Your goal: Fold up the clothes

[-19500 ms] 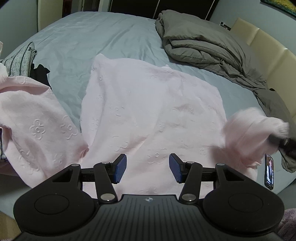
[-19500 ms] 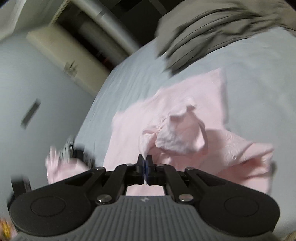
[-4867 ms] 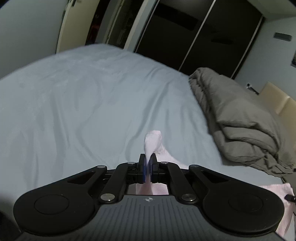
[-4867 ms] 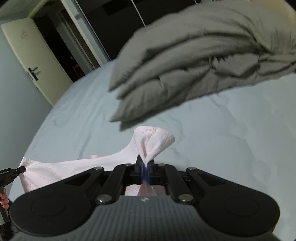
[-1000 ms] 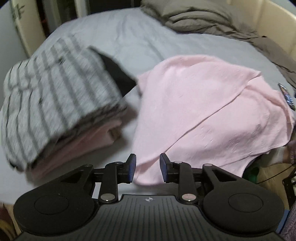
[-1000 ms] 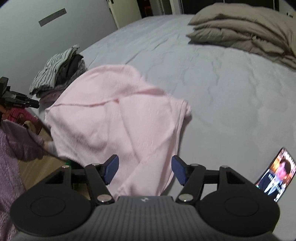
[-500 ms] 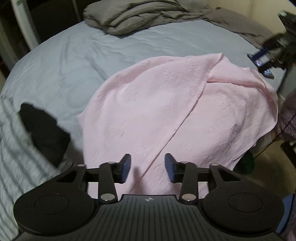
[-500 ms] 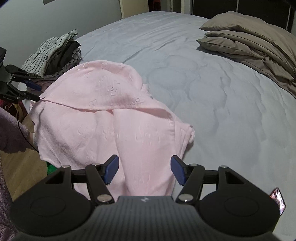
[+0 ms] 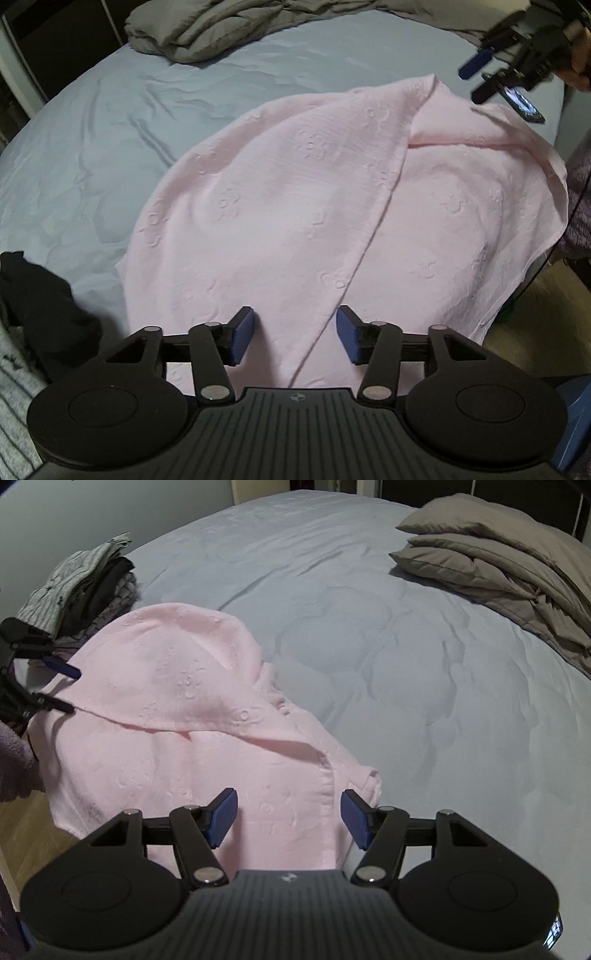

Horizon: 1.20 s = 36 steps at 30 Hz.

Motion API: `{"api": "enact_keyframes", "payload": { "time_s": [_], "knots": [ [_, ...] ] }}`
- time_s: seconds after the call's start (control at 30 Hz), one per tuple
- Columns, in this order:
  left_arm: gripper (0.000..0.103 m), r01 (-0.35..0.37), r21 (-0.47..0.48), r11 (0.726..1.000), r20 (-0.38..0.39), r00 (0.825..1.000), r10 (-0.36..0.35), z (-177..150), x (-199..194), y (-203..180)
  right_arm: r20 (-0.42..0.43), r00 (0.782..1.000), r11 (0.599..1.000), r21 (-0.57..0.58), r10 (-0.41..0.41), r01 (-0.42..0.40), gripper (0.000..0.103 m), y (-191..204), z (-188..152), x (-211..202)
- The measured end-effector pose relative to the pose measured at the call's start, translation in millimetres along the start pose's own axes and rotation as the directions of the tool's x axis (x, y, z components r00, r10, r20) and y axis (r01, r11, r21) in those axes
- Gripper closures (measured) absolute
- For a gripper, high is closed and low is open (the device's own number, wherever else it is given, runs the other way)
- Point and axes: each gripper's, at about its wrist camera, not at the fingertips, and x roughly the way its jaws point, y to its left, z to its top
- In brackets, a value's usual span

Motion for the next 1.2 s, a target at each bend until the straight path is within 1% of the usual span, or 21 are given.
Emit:
{"api": "enact_keyframes", "payload": {
  "time_s": [0.13,0.2,0.23,0.27,0.4,0.43,0.57,0.67,0.83,0.9,0.93,1.03,1.07,1.1,1.13,1.2],
  "knots": [
    [0.055,-0.010,0.022,1.000,-0.036,0.999,0.011,2,10,-6,-0.014,1.000,0.999,0.047,-0.009,0.009,0.038,-11,1,6],
    [0.055,-0.013,0.013,1.000,-0.052,0.999,0.014,5,13,-5,-0.024,1.000,0.997,0.071,-0.009,0.011,0.038,-16,1,10],
    [0.059,-0.008,0.003,1.000,-0.058,0.998,0.008,6,15,-4,-0.030,1.000,0.996,0.083,-0.006,0.009,0.038,-18,1,11],
    [0.065,0.003,-0.009,1.000,-0.058,0.998,-0.003,7,15,-2,-0.039,0.999,0.995,0.095,-0.003,0.007,0.038,-20,1,14],
    [0.081,0.026,-0.047,0.999,-0.055,0.998,-0.028,9,15,6,-0.067,0.998,0.994,0.109,0.007,0.000,0.039,-22,-1,18],
    [0.089,0.027,-0.056,0.998,-0.052,0.998,-0.030,9,14,8,-0.069,0.998,0.994,0.110,0.012,-0.004,0.039,-22,-2,19],
    [0.101,0.018,-0.107,0.994,-0.035,0.999,-0.022,8,8,17,-0.068,0.998,0.993,0.118,0.010,-0.002,0.039,-24,-7,16],
    [0.103,-0.010,-0.131,0.991,-0.016,1.000,0.008,10,1,22,-0.054,0.999,0.992,0.128,0.004,0.003,0.039,-27,-9,12],
    [0.103,-0.030,-0.192,0.981,0.042,0.998,0.039,12,-17,33,-0.046,0.999,0.987,0.158,-0.009,0.016,0.039,-35,-12,10],
    [0.103,-0.040,-0.224,0.974,0.066,0.996,0.057,11,-24,40,-0.043,0.999,0.984,0.180,0.014,-0.006,0.040,-37,-13,12],
    [0.103,-0.045,-0.240,0.970,0.078,0.995,0.066,10,-28,43,-0.044,0.999,0.982,0.189,0.032,-0.023,0.042,-36,-13,12],
    [0.103,-0.057,-0.286,0.956,0.114,0.989,0.094,9,-40,54,-0.056,0.996,0.984,0.171,0.067,-0.057,0.065,-28,-14,15],
    [0.103,-0.060,-0.299,0.952,0.126,0.987,0.102,8,-45,57,-0.064,0.995,0.987,0.147,0.071,-0.061,0.084,-23,-14,15],
    [0.103,-0.061,-0.309,0.949,0.139,0.984,0.109,7,-50,59,-0.064,0.995,0.991,0.120,0.072,-0.064,0.093,-18,-14,13],
    [0.103,-0.062,-0.318,0.946,0.152,0.982,0.116,5,-55,61,-0.060,0.996,0.994,0.093,0.071,-0.065,0.094,-13,-13,10],
    [0.103,-0.062,-0.332,0.941,0.176,0.976,0.127,2,-64,65,-0.027,0.996,0.994,0.072,0.090,-0.088,0.099,-8,-12,-1]
  ]
}}
